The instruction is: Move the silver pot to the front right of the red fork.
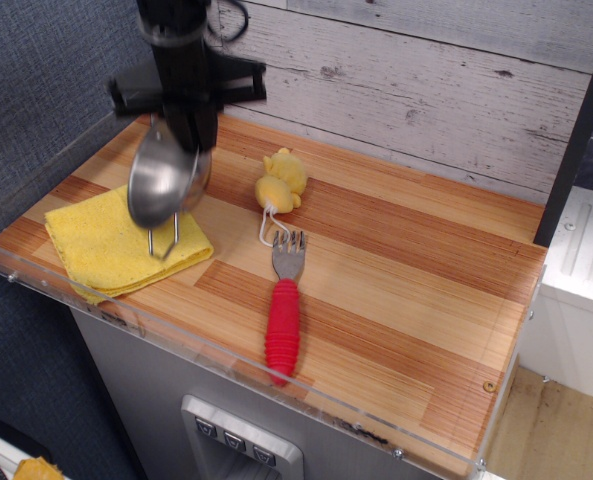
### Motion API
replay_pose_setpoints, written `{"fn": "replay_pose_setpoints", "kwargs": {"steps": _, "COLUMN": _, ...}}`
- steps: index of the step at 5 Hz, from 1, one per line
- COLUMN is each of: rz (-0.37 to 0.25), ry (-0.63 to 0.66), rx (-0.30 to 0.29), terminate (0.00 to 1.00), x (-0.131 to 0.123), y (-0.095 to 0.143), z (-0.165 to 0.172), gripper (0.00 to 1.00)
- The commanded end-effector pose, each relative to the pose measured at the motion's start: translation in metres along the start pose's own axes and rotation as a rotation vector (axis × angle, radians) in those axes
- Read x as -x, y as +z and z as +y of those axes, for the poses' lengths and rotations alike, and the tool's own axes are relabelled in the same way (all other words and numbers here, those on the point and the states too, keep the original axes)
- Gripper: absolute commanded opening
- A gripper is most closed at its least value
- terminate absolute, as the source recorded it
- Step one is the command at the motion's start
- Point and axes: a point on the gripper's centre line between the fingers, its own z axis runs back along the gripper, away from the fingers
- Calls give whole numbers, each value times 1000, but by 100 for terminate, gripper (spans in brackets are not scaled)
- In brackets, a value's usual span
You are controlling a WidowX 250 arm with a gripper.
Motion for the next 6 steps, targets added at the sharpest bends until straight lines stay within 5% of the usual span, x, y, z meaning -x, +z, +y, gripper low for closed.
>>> {"fn": "replay_pose_setpoints", "kwargs": {"steps": 1, "rz": -74, "ry": -30, "rx": 85, "terminate": 0, "x": -10, "y": 31, "z": -23, "gripper": 0}}
{"fn": "replay_pose_setpoints", "kwargs": {"steps": 5, "rz": -7, "ry": -237, "rx": 264, "terminate": 0, "x": 44, "y": 35, "z": -142, "gripper": 0}}
{"fn": "replay_pose_setpoints", "kwargs": {"steps": 6, "rz": 22, "ry": -292, "rx": 268, "terminate": 0, "x": 63, "y": 28, "z": -156, "gripper": 0}}
